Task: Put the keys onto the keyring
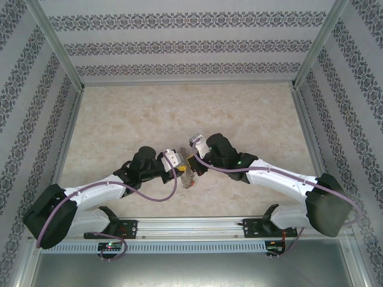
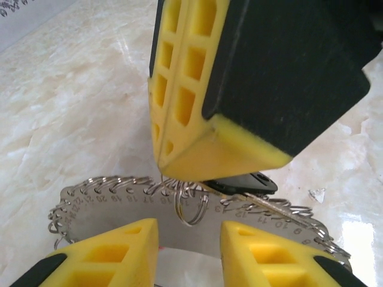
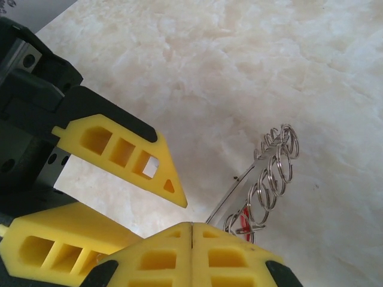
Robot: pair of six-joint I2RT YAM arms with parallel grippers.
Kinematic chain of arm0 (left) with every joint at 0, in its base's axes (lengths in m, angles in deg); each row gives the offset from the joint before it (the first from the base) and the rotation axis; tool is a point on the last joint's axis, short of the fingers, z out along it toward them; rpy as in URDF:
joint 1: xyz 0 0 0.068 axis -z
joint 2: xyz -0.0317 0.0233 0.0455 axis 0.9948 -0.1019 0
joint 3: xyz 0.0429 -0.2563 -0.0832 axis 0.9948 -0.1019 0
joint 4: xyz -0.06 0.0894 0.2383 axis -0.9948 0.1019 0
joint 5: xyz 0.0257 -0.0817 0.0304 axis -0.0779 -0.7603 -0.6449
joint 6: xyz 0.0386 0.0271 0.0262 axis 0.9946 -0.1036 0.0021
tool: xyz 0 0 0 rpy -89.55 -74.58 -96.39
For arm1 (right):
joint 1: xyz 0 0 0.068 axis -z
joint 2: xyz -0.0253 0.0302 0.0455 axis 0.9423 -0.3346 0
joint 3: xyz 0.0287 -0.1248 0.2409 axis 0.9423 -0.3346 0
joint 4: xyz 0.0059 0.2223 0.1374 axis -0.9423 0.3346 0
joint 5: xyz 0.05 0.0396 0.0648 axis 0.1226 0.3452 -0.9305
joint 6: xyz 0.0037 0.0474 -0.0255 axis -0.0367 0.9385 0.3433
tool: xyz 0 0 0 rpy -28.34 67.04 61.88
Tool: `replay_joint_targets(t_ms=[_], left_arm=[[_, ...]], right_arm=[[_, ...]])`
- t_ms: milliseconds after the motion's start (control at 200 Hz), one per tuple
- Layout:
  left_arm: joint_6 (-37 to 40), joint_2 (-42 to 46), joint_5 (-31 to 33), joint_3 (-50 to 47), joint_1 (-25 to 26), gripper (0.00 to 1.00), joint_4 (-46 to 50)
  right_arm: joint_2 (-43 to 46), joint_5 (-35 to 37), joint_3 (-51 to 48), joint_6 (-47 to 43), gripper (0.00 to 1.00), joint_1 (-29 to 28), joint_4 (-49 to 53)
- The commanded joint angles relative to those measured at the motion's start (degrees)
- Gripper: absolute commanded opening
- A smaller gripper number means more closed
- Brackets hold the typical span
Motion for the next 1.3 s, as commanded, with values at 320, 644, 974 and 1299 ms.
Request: replay_joint_targets(t_ms=[320,644,974,1299], left_arm=[[2.55,-0.84,0.53,3.64,1.05,0.34,3.96],[2.29,-2.65,0.36,4.42,1.05,0.32,4.33],[1.77,-4.21,-0.69,5.09,1.14,0.29,2.31],[2.2,-3.47,0.01,5.01,1.14,0.01,3.45]], right_arm=[[1.38,-1.97,2.13,-2.17,0.0,-1.16,-1.15],[1.49,-2.06,1.64,-2.29,0.0,-1.16,-1.46],[1.49,-2.05,1.73,-2.28,0.0,-1.16,-1.41],[2.4,0.54,1.37,-2.34,0.0,-1.16,-0.21]])
